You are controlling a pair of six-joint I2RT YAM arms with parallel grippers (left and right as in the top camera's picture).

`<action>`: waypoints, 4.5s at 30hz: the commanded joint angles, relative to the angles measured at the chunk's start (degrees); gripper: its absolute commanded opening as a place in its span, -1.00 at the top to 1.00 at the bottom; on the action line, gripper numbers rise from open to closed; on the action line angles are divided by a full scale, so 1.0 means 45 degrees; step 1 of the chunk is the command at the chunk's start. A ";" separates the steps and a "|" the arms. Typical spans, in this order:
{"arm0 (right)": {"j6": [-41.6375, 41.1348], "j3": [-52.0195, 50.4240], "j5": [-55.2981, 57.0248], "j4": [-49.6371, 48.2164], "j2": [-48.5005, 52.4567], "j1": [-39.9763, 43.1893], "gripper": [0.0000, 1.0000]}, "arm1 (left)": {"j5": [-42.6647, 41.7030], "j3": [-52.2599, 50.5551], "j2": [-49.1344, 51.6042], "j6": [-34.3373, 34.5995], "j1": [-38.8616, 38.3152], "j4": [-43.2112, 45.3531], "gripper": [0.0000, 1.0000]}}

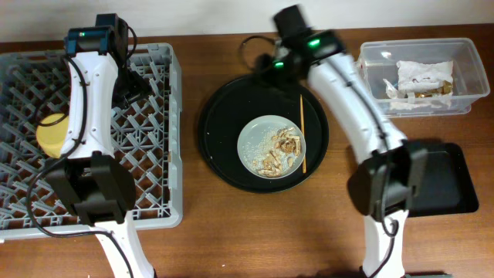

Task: Sort waste into correct bins and load items into the dishwasher rack

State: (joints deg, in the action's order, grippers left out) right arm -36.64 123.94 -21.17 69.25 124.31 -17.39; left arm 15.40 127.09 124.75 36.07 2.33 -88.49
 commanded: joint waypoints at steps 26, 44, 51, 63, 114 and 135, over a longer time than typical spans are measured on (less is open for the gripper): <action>0.0976 -0.6533 0.5639 -0.4867 0.0554 0.0641 0.42 | 0.0189 0.0102 0.0015 0.3492 0.3905 -0.0879 -0.99; 0.1073 0.0102 -0.0214 -0.1744 -0.0238 0.0049 0.92 | 0.0189 0.0102 0.0015 0.3492 0.3900 -0.0787 -0.99; 0.1069 0.0005 -0.0233 -0.6664 0.0763 -0.3619 0.92 | 0.0189 0.0102 0.0015 0.3492 0.3900 -0.0811 -0.99; -0.0782 0.0005 -0.0146 -0.9743 0.2487 -0.5406 0.78 | 0.0194 0.0102 0.0019 0.3492 0.3876 -0.0845 -0.99; 0.4687 0.0160 -0.0029 0.3575 -0.6499 0.1452 -0.65 | -0.3249 0.4979 0.1277 -0.1171 0.1015 -0.1243 -0.99; -0.1132 -0.0058 0.8597 -0.1399 0.3249 -0.5969 0.15 | -0.3570 0.4872 0.1277 -0.1171 0.4556 -0.1598 -0.99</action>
State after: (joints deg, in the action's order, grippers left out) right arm -39.46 124.49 14.94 62.94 136.66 -45.25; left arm -0.25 148.62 130.76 30.06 22.63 -95.59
